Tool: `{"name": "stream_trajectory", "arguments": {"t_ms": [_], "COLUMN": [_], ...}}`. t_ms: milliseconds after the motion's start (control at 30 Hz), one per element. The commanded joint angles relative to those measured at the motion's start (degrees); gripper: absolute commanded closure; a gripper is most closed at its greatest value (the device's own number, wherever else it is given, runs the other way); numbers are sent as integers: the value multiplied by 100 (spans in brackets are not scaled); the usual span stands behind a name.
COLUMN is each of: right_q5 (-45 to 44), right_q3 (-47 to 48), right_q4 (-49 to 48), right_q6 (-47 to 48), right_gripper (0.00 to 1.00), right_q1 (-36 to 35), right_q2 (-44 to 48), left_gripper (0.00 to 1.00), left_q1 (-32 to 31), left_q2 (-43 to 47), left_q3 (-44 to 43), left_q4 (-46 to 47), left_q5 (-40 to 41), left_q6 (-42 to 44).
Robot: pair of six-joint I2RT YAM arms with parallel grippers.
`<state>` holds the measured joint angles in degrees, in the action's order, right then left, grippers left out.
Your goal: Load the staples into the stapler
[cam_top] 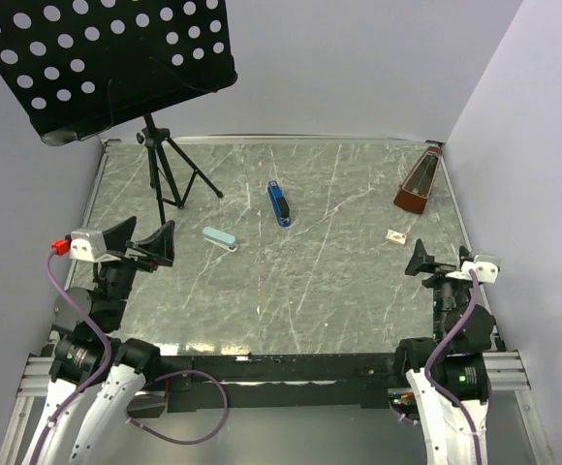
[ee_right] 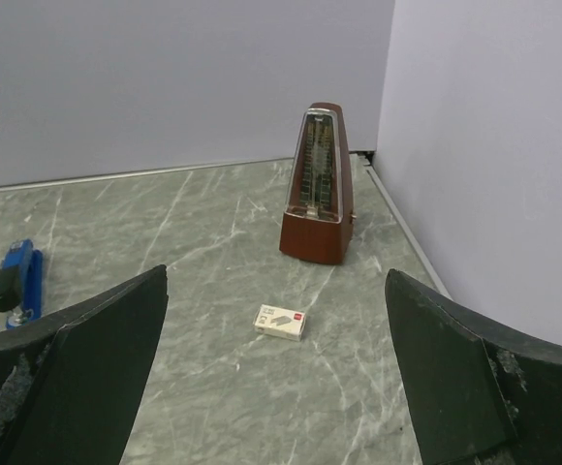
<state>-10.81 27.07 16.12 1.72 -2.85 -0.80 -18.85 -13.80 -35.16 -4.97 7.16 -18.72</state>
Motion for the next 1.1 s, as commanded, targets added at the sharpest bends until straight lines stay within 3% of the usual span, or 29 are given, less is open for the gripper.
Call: {"name": "stream_trajectory", "arguments": {"t_ms": [0, 333, 533, 700, 1067], "right_q5": [70, -360, 123, -457, -115], "right_q3": [343, 1519, 2038, 2513, 4129], "right_q4": [-12, 1093, 1534, 2157, 2272], "right_q6": [-136, -1541, -2192, -3124, -2967], "right_gripper": [0, 0, 0, 0, 0], "right_q1": [-31, -31, -31, 39, 505], "right_q2": [880, -1201, -3108, -5155, -8927], "left_gripper": [1, 1, 1, 1, 1], "left_q1": [-57, -171, -364, -514, -664], "left_q2": [123, 352, 484, 607, 730], "left_q3": [-88, -70, -97, -62, -9], "left_q4": [137, -266, -619, -654, -619], "left_q5": [40, 611, 857, 1129, 1385], "left_q6": [18, -377, -650, -502, -387]}}
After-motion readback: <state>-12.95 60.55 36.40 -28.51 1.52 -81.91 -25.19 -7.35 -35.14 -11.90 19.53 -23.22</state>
